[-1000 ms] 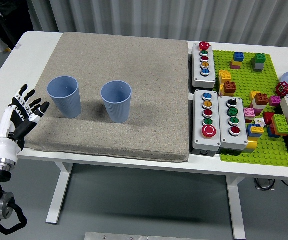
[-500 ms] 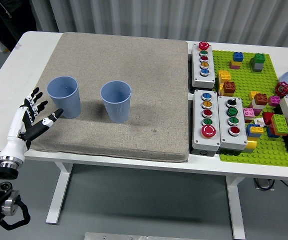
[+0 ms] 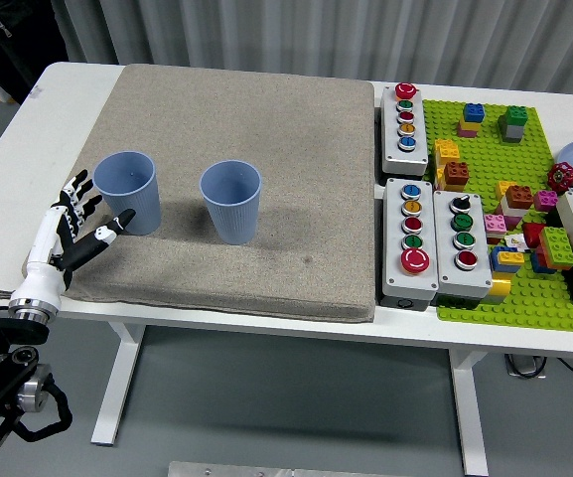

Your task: Pick cup pour cup place

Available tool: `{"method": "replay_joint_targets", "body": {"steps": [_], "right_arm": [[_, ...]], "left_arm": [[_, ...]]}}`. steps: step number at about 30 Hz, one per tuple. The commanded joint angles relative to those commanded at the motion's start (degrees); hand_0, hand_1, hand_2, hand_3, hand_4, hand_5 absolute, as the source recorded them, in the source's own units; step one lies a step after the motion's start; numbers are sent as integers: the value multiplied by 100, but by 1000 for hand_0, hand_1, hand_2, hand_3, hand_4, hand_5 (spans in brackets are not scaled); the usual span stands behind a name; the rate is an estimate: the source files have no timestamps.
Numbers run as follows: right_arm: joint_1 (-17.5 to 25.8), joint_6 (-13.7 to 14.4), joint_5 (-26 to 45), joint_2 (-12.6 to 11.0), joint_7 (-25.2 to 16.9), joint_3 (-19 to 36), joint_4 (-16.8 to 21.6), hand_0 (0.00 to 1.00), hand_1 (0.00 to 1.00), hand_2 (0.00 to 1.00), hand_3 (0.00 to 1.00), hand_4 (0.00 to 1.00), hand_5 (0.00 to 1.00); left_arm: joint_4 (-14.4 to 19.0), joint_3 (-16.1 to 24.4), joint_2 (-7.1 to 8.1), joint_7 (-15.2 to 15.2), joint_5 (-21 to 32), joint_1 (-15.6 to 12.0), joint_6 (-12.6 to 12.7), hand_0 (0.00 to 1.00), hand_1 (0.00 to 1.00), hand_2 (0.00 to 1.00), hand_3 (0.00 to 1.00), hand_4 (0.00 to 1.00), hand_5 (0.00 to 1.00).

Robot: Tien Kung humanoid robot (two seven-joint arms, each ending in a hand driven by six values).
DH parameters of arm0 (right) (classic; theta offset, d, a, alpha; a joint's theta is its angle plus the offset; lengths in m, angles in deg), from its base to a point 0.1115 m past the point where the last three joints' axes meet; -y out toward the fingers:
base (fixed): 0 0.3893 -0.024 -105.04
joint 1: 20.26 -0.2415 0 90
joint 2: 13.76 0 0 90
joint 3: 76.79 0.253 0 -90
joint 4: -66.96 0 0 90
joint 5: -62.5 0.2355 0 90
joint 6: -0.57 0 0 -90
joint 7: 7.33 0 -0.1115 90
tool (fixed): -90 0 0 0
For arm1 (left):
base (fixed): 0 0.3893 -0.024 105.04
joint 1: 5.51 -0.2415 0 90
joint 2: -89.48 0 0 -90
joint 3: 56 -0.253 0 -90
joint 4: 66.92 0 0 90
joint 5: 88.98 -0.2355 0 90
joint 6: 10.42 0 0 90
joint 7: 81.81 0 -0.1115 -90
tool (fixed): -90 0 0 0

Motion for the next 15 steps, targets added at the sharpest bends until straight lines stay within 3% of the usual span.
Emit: {"method": "replay_joint_targets", "body": {"steps": [15], "right_arm": [[-21,7,33,8,-9,-14,0,700,628,561,563,2,32]], "left_arm": [[-381,-114,-119,134,-146,326,78,993,933,998,991,990,415]]}}
